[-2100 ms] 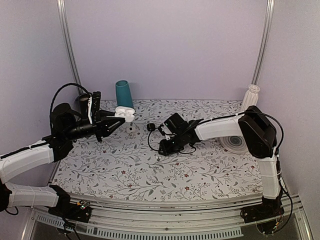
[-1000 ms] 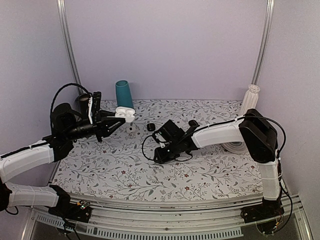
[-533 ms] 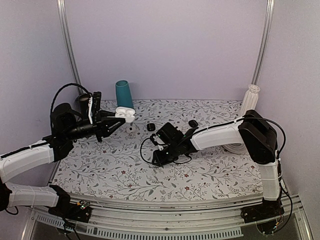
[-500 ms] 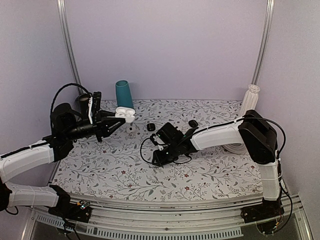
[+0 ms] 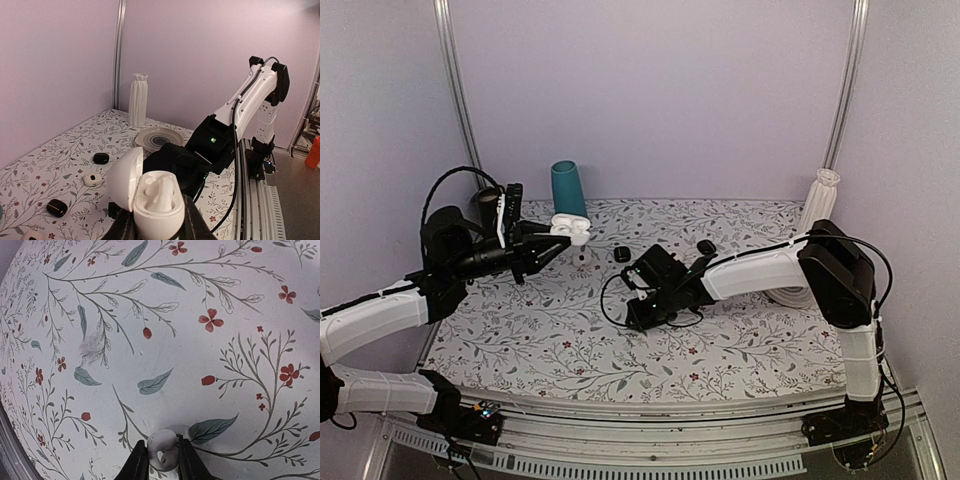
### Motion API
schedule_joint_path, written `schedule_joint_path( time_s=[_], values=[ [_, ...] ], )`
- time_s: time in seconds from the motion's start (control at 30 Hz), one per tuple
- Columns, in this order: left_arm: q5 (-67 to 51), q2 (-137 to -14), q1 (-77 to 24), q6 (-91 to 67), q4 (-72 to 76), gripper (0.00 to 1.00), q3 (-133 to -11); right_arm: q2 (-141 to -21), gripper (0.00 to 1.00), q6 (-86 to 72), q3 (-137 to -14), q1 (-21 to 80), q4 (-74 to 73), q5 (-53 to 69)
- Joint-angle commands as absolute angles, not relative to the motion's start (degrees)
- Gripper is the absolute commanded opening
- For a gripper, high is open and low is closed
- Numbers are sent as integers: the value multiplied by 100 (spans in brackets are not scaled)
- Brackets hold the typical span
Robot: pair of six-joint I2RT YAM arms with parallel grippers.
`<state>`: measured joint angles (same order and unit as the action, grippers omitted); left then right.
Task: Insert the wireless bluetooth earbuds into the charging case
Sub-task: Pick up the right earbud from the center of the board.
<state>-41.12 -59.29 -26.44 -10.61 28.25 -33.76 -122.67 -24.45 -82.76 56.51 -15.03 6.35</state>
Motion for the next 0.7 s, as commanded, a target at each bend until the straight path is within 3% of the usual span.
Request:
schedule_joint_path(
  time_s=[0.0, 0.53, 0.67],
  values=[
    [-4170, -5987, -2575, -1090, 2953, 0, -3341, -12071, 21, -2409, -8395, 5662, -1649, 449],
    [-4184, -6005, -2575, -1099, 2966, 0, -3340, -12123, 20, -2356, -8494, 5668, -1619, 464],
    [-4184, -6015, -2575, -1099, 2962, 0, -3340, -12170, 12, -2355, -8584, 5668, -1638, 472]
  ],
)
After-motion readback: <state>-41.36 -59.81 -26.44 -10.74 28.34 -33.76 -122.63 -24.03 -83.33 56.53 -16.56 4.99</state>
